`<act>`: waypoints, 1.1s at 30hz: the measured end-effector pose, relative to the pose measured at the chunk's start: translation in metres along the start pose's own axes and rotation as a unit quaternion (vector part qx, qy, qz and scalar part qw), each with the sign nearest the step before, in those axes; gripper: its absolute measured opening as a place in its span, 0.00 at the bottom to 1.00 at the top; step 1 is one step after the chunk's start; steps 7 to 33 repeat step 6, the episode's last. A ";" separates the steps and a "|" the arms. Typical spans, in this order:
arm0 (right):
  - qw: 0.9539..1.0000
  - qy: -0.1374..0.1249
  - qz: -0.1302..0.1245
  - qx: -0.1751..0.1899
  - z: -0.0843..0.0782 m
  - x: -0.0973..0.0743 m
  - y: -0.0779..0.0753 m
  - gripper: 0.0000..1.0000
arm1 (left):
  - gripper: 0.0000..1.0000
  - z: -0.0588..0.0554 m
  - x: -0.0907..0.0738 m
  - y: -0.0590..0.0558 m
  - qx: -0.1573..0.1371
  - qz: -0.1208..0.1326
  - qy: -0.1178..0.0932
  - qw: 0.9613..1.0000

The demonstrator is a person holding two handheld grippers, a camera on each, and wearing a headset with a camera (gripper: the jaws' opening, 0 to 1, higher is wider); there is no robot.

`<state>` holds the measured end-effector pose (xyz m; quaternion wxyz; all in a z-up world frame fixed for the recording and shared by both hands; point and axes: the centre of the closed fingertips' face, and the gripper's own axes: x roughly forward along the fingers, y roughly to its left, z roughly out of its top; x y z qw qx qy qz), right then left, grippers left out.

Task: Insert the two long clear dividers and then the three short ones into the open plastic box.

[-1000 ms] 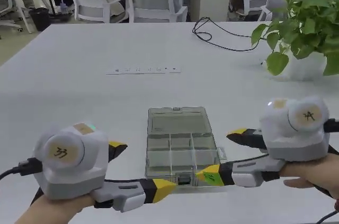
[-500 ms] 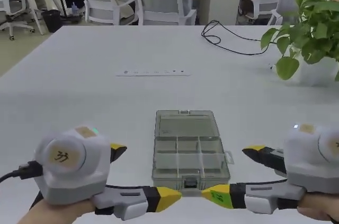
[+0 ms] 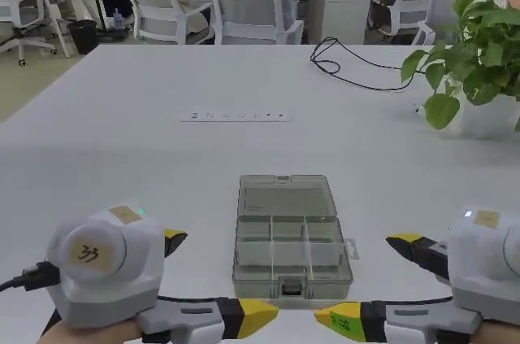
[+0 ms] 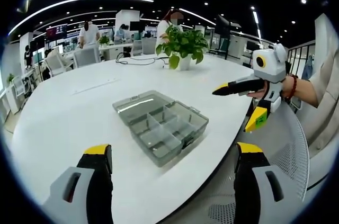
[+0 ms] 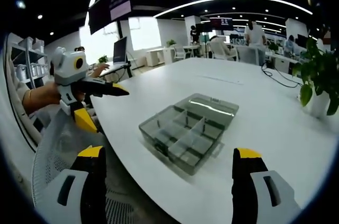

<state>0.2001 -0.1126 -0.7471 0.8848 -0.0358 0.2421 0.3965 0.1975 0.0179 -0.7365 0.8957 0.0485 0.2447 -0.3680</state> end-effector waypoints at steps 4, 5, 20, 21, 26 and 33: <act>1.000 0.006 -0.009 -0.005 -0.002 0.000 -0.003 1.00 | 0.99 -0.001 0.001 -0.001 0.006 -0.003 0.006 1.000; 1.000 0.006 -0.011 -0.005 -0.002 0.001 -0.003 1.00 | 0.99 -0.001 0.001 -0.001 0.007 -0.003 0.007 1.000; 1.000 0.006 -0.011 -0.003 -0.002 0.000 -0.003 1.00 | 0.99 -0.001 0.001 -0.001 0.008 -0.002 0.008 1.000; 1.000 0.006 -0.011 -0.003 -0.002 0.000 -0.003 1.00 | 0.99 -0.001 0.001 -0.001 0.008 -0.002 0.008 1.000; 1.000 0.006 -0.011 -0.003 -0.002 0.000 -0.003 1.00 | 0.99 -0.001 0.001 -0.001 0.008 -0.002 0.008 1.000; 1.000 0.006 -0.011 -0.003 -0.002 0.000 -0.003 1.00 | 0.99 -0.001 0.001 -0.001 0.008 -0.002 0.008 1.000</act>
